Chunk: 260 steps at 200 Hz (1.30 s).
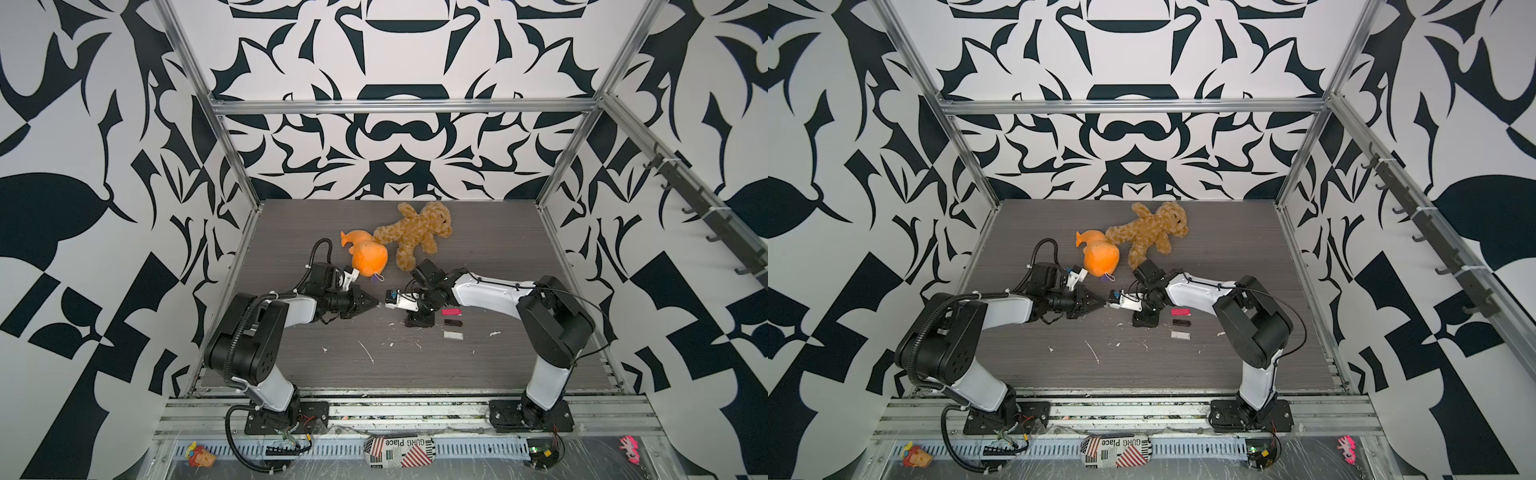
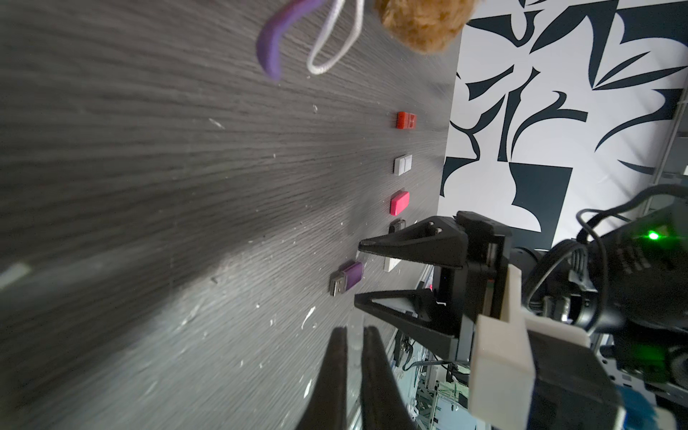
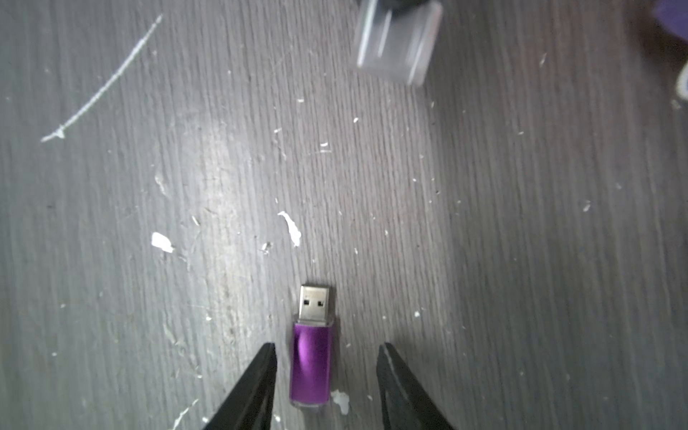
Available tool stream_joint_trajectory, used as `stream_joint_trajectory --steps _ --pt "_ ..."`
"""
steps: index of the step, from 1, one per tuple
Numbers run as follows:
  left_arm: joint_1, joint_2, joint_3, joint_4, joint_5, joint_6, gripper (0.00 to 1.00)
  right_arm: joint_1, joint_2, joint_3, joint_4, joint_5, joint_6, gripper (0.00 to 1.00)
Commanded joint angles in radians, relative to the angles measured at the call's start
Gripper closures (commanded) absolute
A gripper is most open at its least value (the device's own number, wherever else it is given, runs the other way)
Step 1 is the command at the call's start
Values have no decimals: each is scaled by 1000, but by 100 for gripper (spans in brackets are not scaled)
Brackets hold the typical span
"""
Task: Close the usb drive cover
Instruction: Pick up the USB drive from the center of the board.
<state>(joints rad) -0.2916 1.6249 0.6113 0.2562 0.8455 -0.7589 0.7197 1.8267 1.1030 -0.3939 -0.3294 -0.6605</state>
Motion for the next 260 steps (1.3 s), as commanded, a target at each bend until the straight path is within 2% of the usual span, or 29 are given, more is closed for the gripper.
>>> stream_joint_trajectory --steps 1,32,92,132,148,171,196,260 --pt "5 3 25 -17 -8 9 93 9 12 57 -41 12 -14 55" --pt "5 -1 33 -37 -8 21 93 9 43 85 -72 9 -12 59" --pt "4 -2 48 -58 -2 36 93 10 75 109 -146 25 -33 58" --pt "5 -2 51 -68 2 44 94 11 89 121 -162 42 -37 69" --pt "4 0 55 -69 3 44 94 11 88 122 -169 49 -34 67" --pt "5 -3 56 -72 4 46 94 11 76 115 -181 53 -34 59" --pt "5 -2 57 -69 6 46 94 11 62 87 -178 61 -58 58" --pt "4 -11 58 -78 4 47 95 1 56 77 -170 68 -68 75"
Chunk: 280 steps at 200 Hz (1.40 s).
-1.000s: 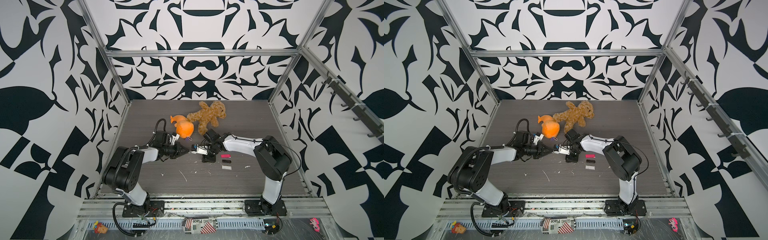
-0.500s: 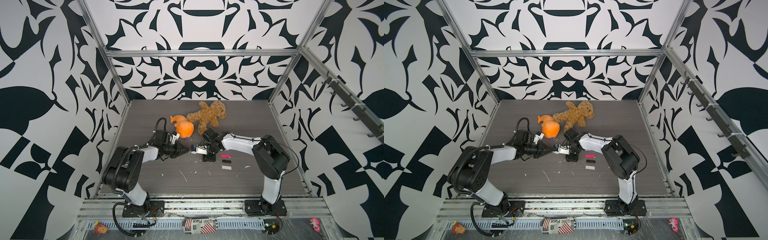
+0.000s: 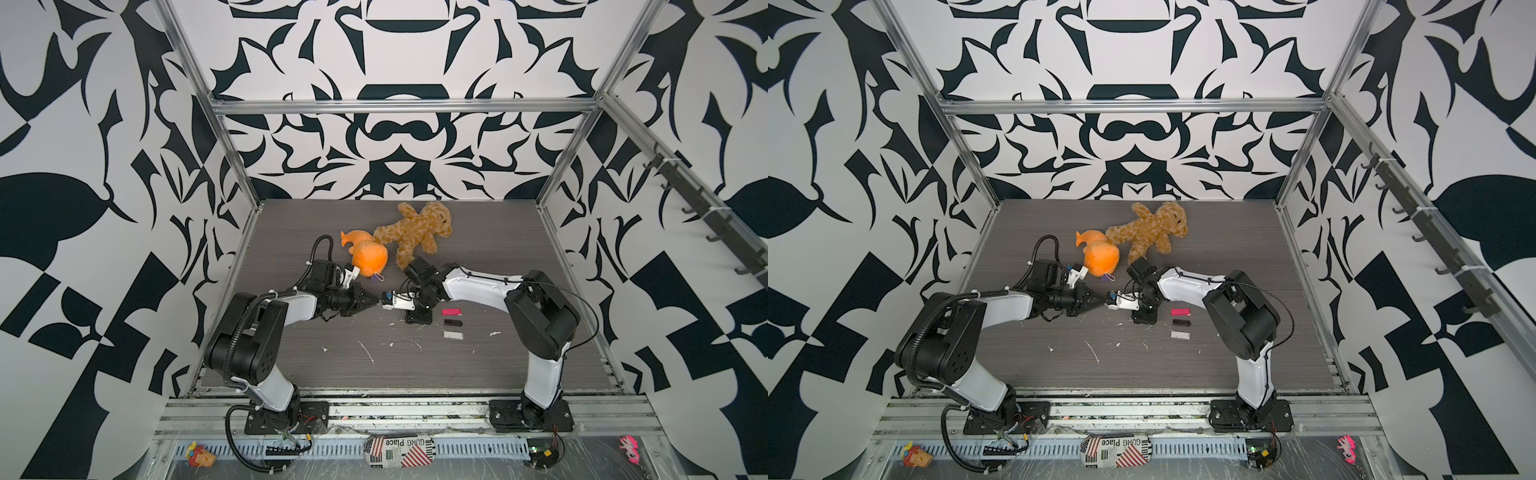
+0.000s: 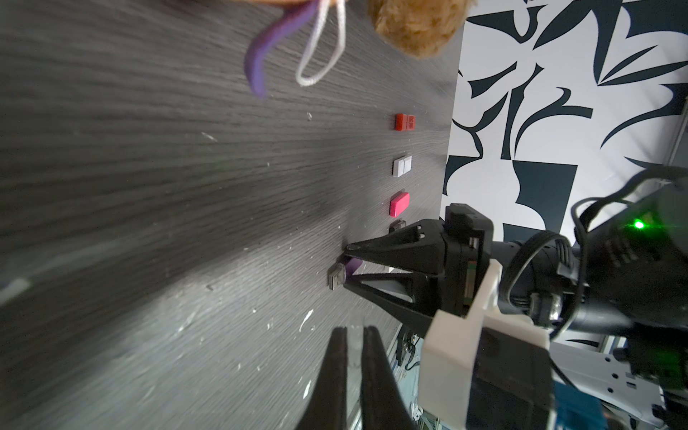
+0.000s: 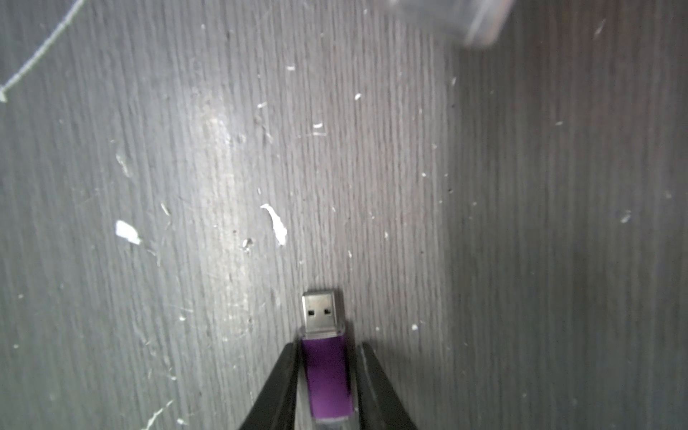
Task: Close the usb drive cover
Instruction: Pick up the USB drive from the center of the board, then close the cover of the USB drive.
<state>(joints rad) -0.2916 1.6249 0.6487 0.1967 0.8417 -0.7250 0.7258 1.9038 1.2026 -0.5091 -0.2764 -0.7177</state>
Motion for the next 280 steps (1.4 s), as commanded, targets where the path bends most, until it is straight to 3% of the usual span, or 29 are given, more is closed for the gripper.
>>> stream_joint_trajectory --steps 1,45,134,280 --pt "5 -11 21 -18 8 13 95 -5 -21 -23 -55 14 -11 76" --pt "5 -13 22 -12 8 5 95 4 -60 -1 9 -44 87 83" --pt "-3 -39 -17 57 -28 -47 96 41 -92 -6 213 -70 344 84" --pt "-23 -41 -35 85 -58 -72 98 47 -74 14 269 -86 419 84"
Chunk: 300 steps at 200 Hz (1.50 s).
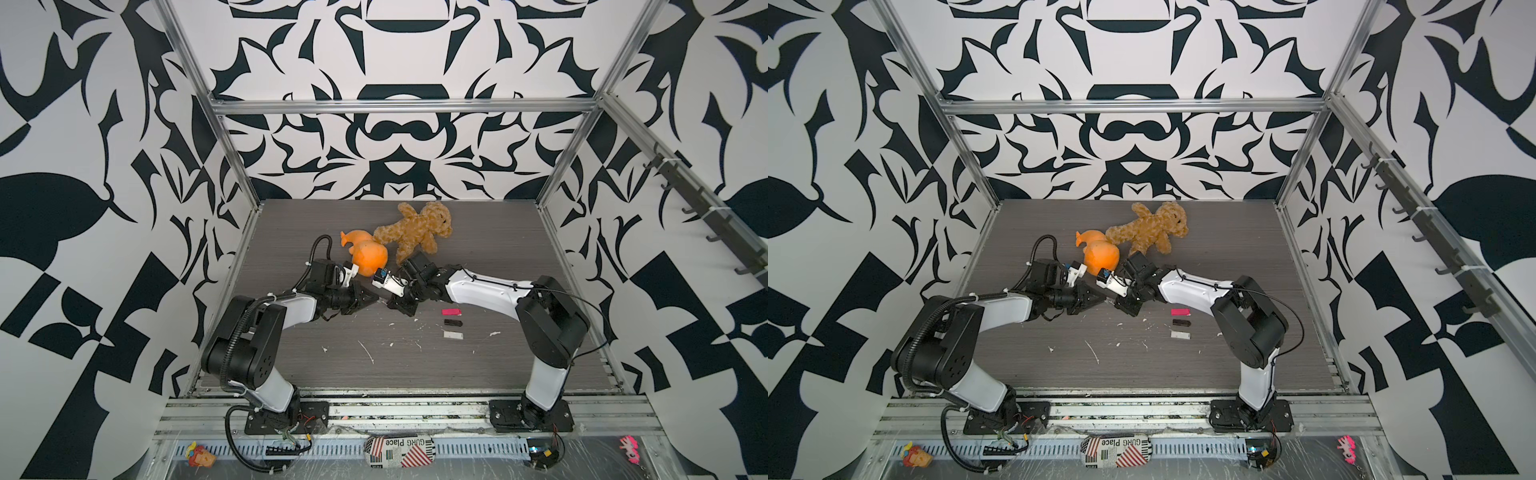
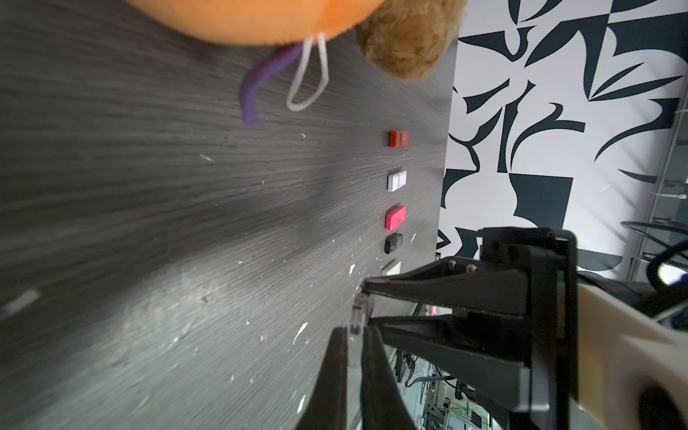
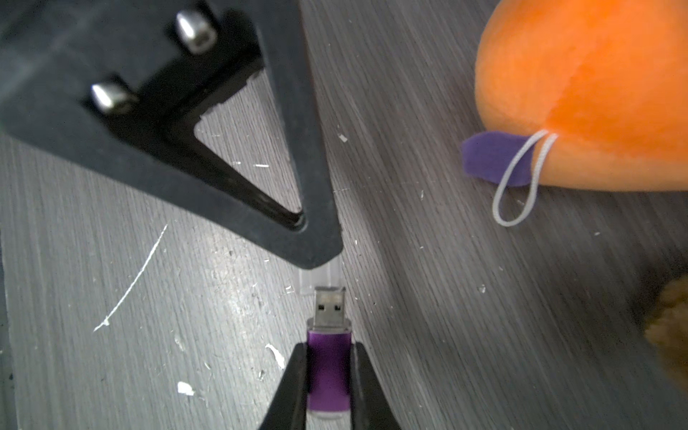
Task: Close the usb drive cover
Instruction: Close the cover of the USB drive.
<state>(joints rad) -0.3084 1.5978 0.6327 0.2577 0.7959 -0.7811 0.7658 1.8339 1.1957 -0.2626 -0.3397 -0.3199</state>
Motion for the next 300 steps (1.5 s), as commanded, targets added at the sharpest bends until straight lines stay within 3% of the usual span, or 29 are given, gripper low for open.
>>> stream_joint_trajectory --steps 1,128,180,300 --pt "-6 -14 -19 24 -12 -17 98 8 -4 21 22 -22 22 84" --pt "-12 17 -14 49 21 -34 98 16 -17 10 97 -33 44 85" --pt "-20 57 8 63 87 -33 99 17 -25 1 152 -62 -72 85" --pt "-28 116 39 70 122 -23 99 16 -38 -24 256 -162 -214 86"
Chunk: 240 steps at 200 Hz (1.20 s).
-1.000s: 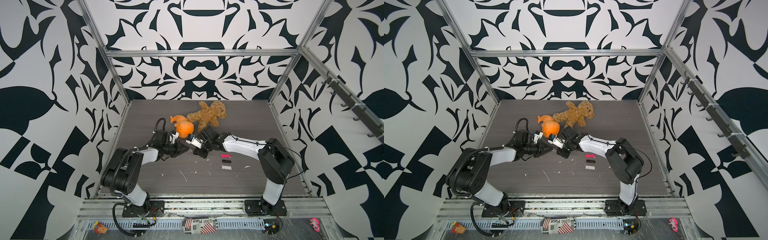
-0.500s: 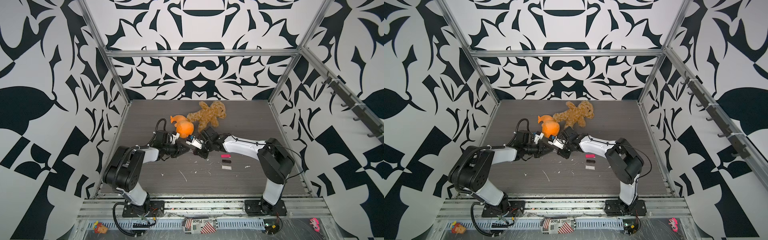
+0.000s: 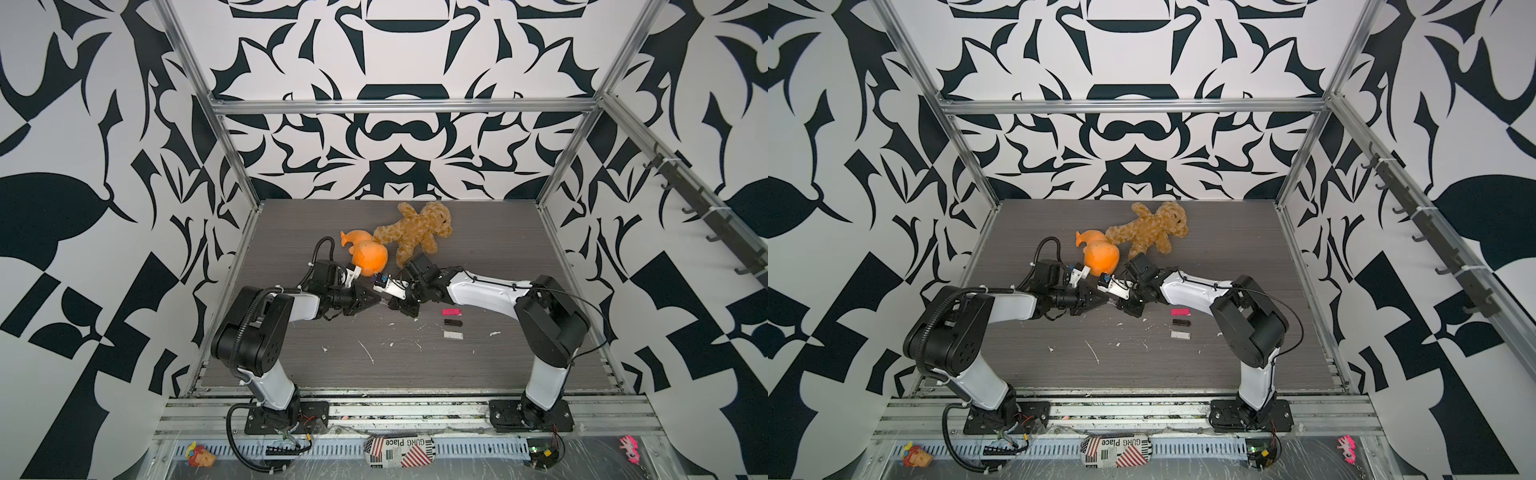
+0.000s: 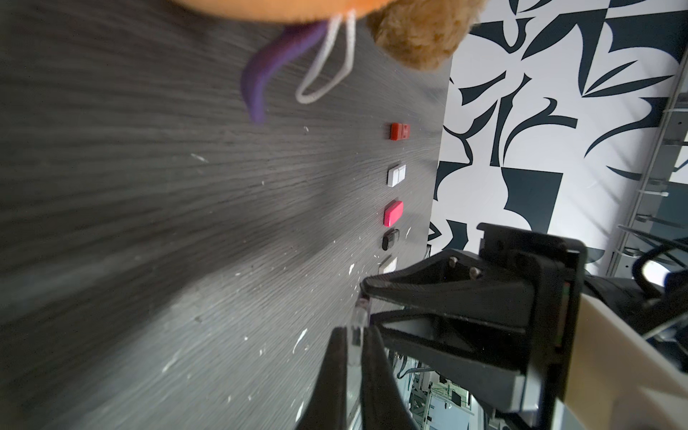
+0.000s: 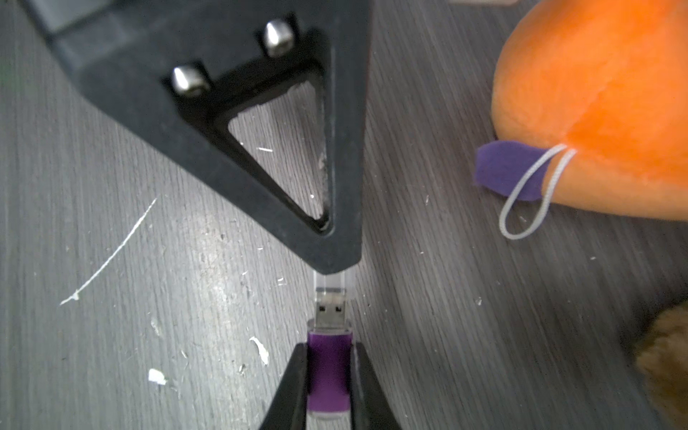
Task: Close the usb drive cover
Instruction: Close the cover of the USB drive.
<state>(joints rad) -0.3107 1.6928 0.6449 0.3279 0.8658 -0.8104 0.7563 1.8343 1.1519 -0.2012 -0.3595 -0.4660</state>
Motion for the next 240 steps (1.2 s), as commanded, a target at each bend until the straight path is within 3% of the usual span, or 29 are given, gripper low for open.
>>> stream_joint_trajectory --steps 1,84,181,240 --pt "-25 21 27 0 53 6 99 26 -39 19 195 -140 -71 86" --pt "-30 11 27 -4 24 15 99 26 -44 10 238 -142 -151 87" --pt "-68 5 15 0 -6 16 99 39 -47 10 291 -93 78 88" --pt "-68 18 15 4 21 15 100 51 -50 -7 303 -82 -55 88"
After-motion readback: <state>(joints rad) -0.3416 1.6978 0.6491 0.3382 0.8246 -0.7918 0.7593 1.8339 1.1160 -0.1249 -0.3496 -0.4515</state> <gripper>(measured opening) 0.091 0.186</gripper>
